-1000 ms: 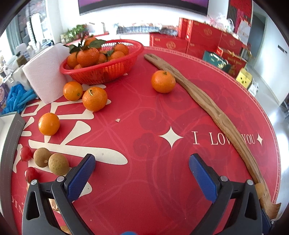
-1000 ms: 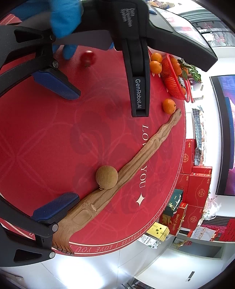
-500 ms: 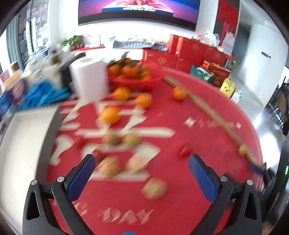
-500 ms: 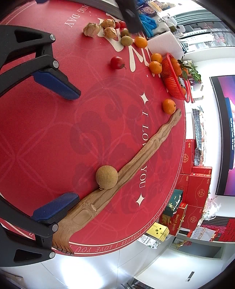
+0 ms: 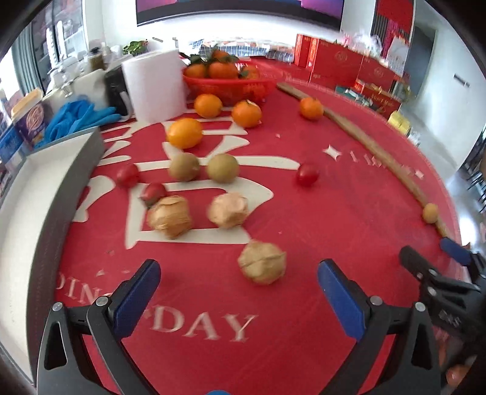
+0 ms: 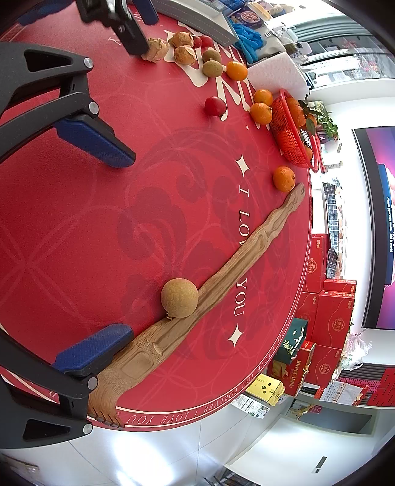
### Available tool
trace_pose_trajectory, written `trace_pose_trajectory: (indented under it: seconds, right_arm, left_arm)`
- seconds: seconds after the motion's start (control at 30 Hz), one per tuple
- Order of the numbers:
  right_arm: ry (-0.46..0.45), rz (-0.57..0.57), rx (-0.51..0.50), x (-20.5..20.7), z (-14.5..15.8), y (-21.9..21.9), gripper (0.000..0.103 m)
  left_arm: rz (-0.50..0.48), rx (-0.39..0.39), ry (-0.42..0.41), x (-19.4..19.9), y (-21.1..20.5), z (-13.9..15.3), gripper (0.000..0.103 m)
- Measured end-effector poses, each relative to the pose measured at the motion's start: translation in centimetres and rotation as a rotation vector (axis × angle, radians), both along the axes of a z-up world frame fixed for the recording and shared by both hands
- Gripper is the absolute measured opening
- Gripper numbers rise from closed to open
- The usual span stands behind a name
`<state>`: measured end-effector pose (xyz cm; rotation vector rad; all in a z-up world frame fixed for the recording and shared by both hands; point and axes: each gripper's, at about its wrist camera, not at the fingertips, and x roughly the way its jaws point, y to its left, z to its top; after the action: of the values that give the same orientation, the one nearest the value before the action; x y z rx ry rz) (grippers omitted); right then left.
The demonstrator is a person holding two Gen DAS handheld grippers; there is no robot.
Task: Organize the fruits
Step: 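Grasp a papery husked fruit with the left tool while the right grasps a cherry tomato, then carry both fruits over the white tray and open both tools to drop them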
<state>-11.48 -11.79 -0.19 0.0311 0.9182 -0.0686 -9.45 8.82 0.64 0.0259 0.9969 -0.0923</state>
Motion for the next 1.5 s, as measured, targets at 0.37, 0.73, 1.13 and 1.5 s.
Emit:
trace_pose_trajectory:
  seconds: [0.37,0.73,1.13,1.5]
  right_arm:
    - [0.062,0.020,0.015,1.2,0.2,0.3,0.103]
    - [0.046,0.259,0.055,7.8,0.7,7.8,0.103]
    - [0.034,0.296,0.099,7.5,1.5,9.0,0.024]
    - [0.084,0.355,0.291,7.0,4.5,10.5,0.024]
  left_arm:
    - [0.033,0.014,-0.019,0.4,-0.7,-0.4,0.098]
    - [-0.013,-0.032,-0.056,-1.6,1.9,0.8,0.028]
    - [0.004,-0.066,-0.136,-4.1,5.8,3.4,0.028]
    - [0.131,-0.060,-0.219,-4.5,13.1,6.7,0.028]
